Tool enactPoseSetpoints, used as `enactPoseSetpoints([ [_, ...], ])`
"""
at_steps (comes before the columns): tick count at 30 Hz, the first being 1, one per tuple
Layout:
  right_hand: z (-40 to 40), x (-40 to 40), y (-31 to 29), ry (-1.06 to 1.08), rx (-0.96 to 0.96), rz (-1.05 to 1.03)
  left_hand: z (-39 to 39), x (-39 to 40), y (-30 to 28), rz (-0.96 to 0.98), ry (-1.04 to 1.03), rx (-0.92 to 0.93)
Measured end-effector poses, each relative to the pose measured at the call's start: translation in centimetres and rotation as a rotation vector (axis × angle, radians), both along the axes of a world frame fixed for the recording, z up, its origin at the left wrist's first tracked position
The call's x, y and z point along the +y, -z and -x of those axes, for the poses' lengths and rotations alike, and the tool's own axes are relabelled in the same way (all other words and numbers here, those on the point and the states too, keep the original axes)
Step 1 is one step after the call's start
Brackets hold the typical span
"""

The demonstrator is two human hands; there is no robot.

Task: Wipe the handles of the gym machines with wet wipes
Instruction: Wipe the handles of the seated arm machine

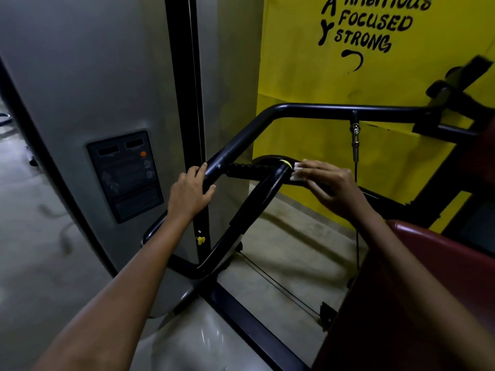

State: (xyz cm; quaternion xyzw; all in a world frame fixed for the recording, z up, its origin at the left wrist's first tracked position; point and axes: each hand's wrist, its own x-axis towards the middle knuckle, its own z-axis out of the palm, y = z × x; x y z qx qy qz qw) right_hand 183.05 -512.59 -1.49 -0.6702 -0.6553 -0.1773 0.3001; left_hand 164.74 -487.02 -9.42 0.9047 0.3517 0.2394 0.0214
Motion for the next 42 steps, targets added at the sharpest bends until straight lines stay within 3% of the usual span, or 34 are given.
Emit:
enactPoseSetpoints([
  [4, -0.1, -0.2, 1.2, -0.072, -0.223, 0.004, 0.1, 0.0, 0.1, -0.006, 0.010, -0.012],
  [6, -0.4, -0.2, 1.3, -0.081, -0.189, -0.023, 0.0, 0.0, 0.1, -0.004, 0.014, -0.018],
  [10, 0.3, 0.9, 1.3, 0.049, 0.345, -0.241, 0.0, -0.1, 0.0, -0.004, 0.009, -0.012],
  [14, 1.2, 1.1, 2.0, 0.129, 0.929, -0.285, 0.0, -0.2, -0.1, 0.001, 0.008, -0.011],
  [17, 3.2, 0.8, 2.9, 0.149, 1.189, -0.349, 0.0, -0.2, 0.0, -0.004, 0.003, -0.004],
  [19, 5.1, 0.9, 3.7, 0.190, 1.140, -0.377, 0.0, -0.1, 0.0, -0.001, -0.001, -0.001],
  [25, 5.3, 1.6, 3.7, 0.272, 0.564, -0.350, 0.0, -0.2, 0.0, 0.010, 0.002, 0.000],
  [27, 4.0, 1.6, 2.3, 0.312, 0.571, -0.293, 0.0, -0.3, -0.1, 0.013, 0.005, -0.001],
  [30, 2.7, 1.3, 1.4, 0.325, 0.775, -0.215, 0.1, -0.3, -0.2, 0.023, 0.009, -0.004],
  [32, 2.7, 1.2, 1.6, 0.348, 0.811, -0.209, 0.1, -0.3, -0.2, 0.021, 0.008, 0.002],
  [42, 5.0, 1.4, 2.0, 0.569, 0.629, -0.288, 0.1, -0.4, -0.3, 0.044, 0.018, -0.010],
])
